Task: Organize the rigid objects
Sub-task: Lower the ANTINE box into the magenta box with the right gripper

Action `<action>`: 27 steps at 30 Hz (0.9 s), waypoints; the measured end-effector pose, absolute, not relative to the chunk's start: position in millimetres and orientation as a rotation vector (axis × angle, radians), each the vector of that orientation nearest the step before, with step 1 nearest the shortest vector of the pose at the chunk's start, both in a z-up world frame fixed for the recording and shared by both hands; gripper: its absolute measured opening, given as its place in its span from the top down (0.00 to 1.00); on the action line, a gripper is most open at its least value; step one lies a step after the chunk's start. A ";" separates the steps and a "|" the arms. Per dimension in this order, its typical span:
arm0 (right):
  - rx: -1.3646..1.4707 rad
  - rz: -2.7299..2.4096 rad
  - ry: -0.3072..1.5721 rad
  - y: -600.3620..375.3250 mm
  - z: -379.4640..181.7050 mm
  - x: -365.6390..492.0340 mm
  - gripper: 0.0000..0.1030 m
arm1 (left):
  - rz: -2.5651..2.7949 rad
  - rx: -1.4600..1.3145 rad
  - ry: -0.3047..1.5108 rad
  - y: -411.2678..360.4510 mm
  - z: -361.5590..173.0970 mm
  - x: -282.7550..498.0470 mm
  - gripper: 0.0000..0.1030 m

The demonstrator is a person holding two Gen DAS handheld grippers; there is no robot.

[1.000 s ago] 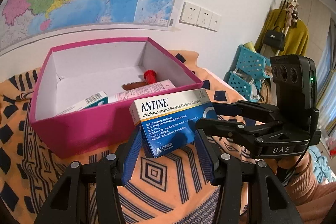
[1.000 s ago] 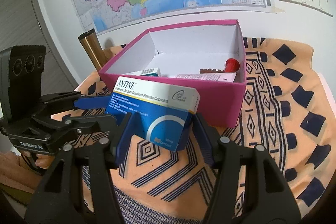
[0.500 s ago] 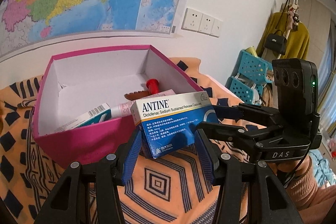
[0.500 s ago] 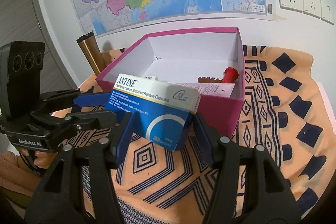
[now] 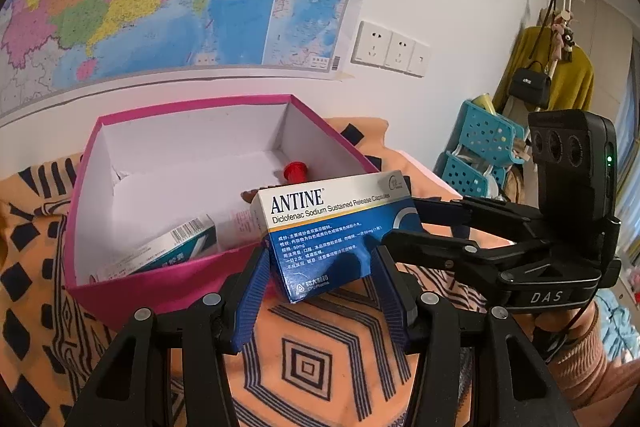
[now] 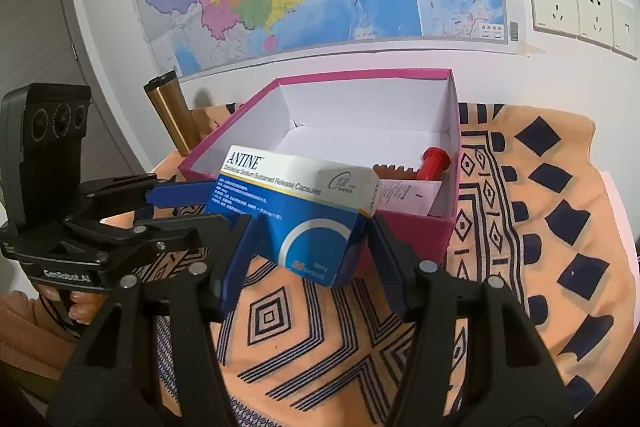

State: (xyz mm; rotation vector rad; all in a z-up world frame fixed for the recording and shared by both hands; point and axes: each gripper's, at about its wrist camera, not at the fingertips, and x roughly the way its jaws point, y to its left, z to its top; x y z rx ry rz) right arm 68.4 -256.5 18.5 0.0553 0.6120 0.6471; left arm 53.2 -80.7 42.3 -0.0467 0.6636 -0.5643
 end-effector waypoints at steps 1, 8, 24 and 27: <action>0.056 0.646 0.612 -256.9 18.8 69.1 0.42 | -0.565 -0.047 0.664 -80.8 42.7 54.6 0.49; 0.057 0.643 0.605 -258.7 21.5 74.9 0.42 | -0.563 -0.034 0.657 -83.5 46.2 58.8 0.49; 0.056 0.637 0.590 -259.8 30.1 95.4 0.42 | -0.544 -0.053 0.680 -85.3 46.7 87.0 0.49; 0.059 0.640 0.590 -259.3 30.5 97.2 0.42 | -0.542 -0.055 0.678 -84.8 47.3 88.4 0.49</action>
